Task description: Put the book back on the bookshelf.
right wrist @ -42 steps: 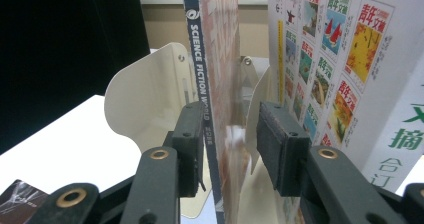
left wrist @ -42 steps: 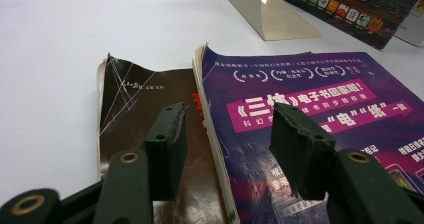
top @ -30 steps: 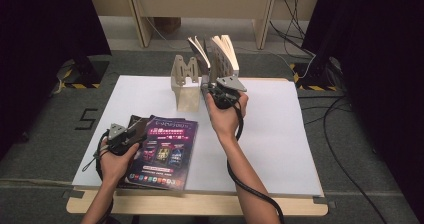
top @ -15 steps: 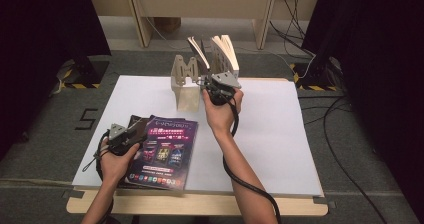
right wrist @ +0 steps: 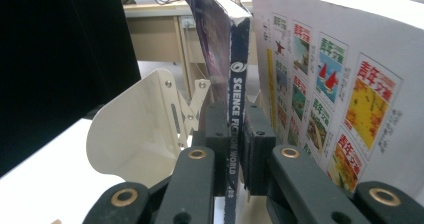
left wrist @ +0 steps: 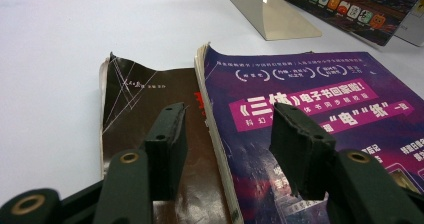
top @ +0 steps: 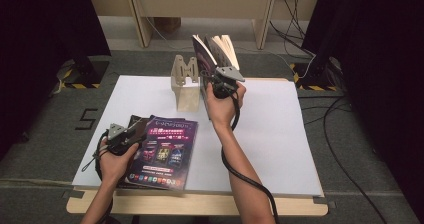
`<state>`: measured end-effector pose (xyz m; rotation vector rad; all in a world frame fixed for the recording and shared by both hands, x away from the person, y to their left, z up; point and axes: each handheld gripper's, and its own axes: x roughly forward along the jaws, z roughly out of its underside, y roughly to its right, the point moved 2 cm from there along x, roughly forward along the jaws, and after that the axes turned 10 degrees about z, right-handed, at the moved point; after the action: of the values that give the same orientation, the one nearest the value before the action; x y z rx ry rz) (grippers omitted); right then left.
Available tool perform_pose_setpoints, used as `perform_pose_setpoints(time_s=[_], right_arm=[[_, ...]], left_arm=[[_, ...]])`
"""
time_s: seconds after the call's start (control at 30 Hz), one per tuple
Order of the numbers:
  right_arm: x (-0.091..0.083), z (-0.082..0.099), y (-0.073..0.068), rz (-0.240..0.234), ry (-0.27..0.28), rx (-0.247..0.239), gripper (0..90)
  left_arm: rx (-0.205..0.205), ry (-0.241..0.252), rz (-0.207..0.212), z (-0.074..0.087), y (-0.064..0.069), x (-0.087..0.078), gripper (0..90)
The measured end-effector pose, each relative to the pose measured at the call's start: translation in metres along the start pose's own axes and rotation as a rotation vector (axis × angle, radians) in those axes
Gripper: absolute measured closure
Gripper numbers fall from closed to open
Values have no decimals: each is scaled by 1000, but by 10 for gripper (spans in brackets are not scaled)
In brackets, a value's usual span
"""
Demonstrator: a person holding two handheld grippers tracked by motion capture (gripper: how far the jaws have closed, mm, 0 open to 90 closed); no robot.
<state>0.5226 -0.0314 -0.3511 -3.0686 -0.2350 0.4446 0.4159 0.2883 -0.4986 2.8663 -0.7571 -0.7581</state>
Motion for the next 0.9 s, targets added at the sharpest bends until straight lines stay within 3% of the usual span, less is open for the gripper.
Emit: perform_pose_setpoints(time_s=[0.27, 0.43, 0.67, 0.9], right_arm=[[-2, 1, 3, -7, 1, 66, 848], [-4, 4, 4, -4, 5, 70, 846], [-11, 10, 6, 31, 13, -11, 789], [-13, 9, 6, 40, 3, -37, 701]], left_arm=[[-5, 2, -1, 0, -1, 0, 478], [-4, 1, -2, 0, -1, -1, 478], [-1, 1, 0, 0, 0, -1, 478], [1, -1, 1, 0, 1, 0, 478]])
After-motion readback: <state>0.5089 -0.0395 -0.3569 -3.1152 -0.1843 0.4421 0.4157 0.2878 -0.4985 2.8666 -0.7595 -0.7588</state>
